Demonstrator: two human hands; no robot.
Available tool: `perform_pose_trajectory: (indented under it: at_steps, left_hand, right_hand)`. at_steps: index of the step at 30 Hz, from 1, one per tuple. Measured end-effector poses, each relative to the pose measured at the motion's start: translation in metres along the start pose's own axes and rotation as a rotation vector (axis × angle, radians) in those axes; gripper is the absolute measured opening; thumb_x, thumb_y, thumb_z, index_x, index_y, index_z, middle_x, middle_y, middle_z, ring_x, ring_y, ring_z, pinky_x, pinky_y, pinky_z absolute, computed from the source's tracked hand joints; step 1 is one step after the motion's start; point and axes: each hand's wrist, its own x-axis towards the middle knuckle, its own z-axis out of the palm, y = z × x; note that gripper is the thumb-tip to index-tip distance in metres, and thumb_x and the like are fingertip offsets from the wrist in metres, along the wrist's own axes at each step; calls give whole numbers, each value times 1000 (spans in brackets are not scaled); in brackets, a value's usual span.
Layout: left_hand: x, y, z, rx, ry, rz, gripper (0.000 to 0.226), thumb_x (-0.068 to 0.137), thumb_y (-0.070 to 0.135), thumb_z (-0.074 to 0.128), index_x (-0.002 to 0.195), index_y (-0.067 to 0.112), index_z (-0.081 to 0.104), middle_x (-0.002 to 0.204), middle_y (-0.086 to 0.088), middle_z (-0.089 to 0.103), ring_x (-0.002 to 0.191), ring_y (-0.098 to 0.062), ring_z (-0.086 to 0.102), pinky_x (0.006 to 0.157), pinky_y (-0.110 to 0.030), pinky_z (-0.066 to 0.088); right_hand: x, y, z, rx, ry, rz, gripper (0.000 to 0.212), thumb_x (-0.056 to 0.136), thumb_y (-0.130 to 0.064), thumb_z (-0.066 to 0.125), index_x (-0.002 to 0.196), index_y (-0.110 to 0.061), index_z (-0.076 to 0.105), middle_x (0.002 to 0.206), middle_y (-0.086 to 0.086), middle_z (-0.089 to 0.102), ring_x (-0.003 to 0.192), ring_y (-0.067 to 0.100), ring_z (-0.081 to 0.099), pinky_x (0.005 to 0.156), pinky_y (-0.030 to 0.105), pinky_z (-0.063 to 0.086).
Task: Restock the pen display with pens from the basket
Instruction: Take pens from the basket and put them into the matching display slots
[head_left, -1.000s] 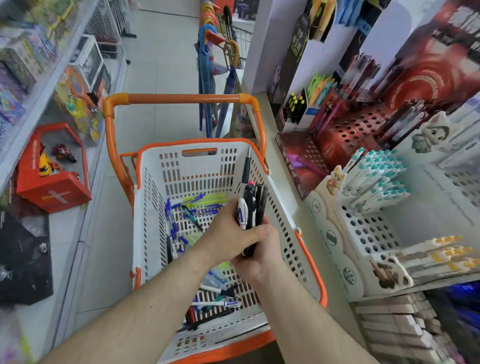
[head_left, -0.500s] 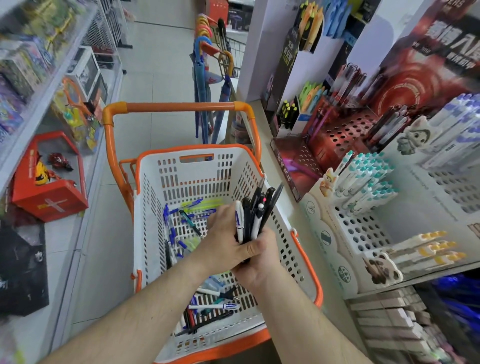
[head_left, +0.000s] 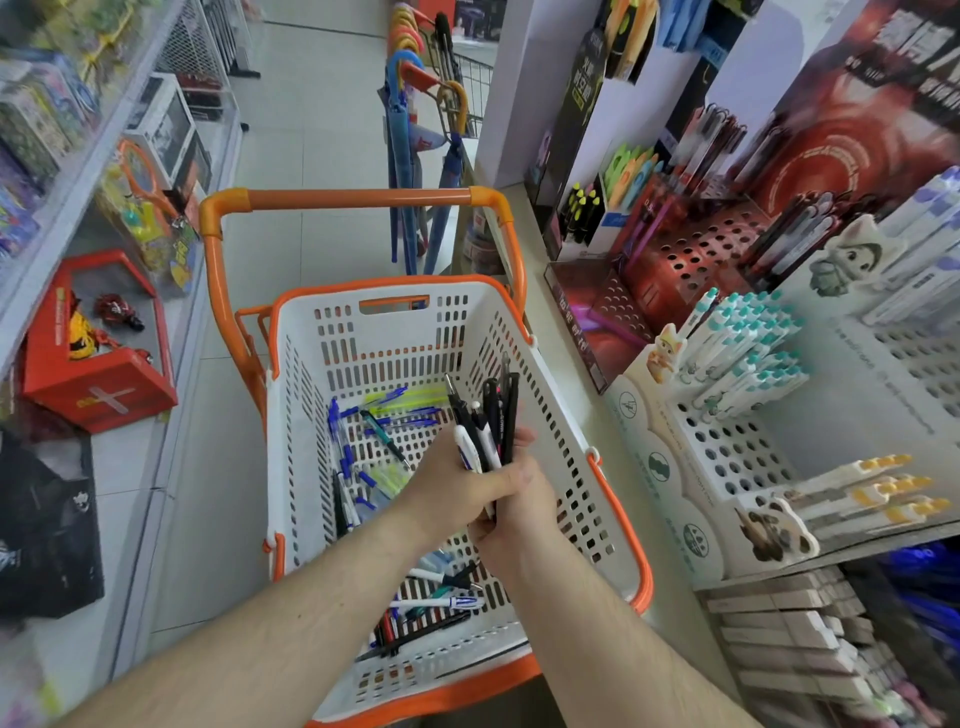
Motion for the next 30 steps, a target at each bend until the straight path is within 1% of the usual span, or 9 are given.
perform_pose_trajectory:
  at_steps: [3,7,9,13,16,18,21,26,30]
  left_hand:
    - [6,-9,10,-237,294,-228,3,90,15,67,91,13,69,87,-1,75,93,-21,71,84,-41,53]
    - [19,-15,-15,-268,374,-264,32,95,19,60,66,6,64,70,-14,66,84,-17,70,81,-37,49]
    - [24,-20,-36,-294,405,-270,42,95,15,60,53,10,58,54,-9,51,57,-12,63,85,-45,51]
    - [30,-28,-65,-148,364,-490,29,91,12,65,65,8,52,58,-7,44,43,-15,44,53,-30,47]
    - [28,-37,-74,-85,357,-597,23,90,11,65,71,8,52,57,-4,44,44,-14,44,47,-27,43]
    - [28,-46,-80,-92,370,-614,27,89,10,66,66,10,51,57,-4,44,47,-16,44,51,-29,42]
    - [28,-58,-86,-60,386,-629,30,87,11,66,61,9,49,58,-8,44,48,-19,45,59,-32,42]
    - [27,-66,-87,-67,398,-656,28,84,12,67,60,7,53,50,-6,47,49,-19,46,60,-32,44]
    - [26,-65,-87,-101,367,-665,16,85,8,65,75,6,53,55,-5,47,41,-15,46,50,-26,43]
  right_hand:
    - [-2,-1,1,-172,4,21,18,97,-32,58,88,-23,70,52,-5,59,55,10,48,50,24,34]
    - [19,-12,-16,-458,97,32,28,102,-29,47,87,-14,65,68,2,58,67,19,52,62,30,46]
    - [44,-18,-28,-670,227,-22,24,100,-25,47,83,-13,58,70,2,55,62,17,51,60,28,45]
    - [86,-6,-29,-1300,223,-57,25,102,-20,44,82,-9,52,78,2,56,64,13,53,57,23,47]
    - [114,22,-25,-1576,126,-22,24,100,-21,44,81,-11,55,82,3,61,71,14,59,61,25,51]
    - [130,40,-28,-1662,111,23,26,100,-25,43,90,-8,60,89,3,64,80,16,63,72,28,56]
    - [149,61,-35,-1606,192,4,33,96,-39,49,104,-10,63,80,-1,53,76,16,53,69,28,46]
    - [158,84,-35,-1804,360,-18,79,88,-75,44,121,-3,48,108,15,60,91,29,63,74,35,55]
    - [163,86,-46,-1854,303,30,63,86,-73,49,110,-15,54,101,8,63,84,26,66,74,39,58]
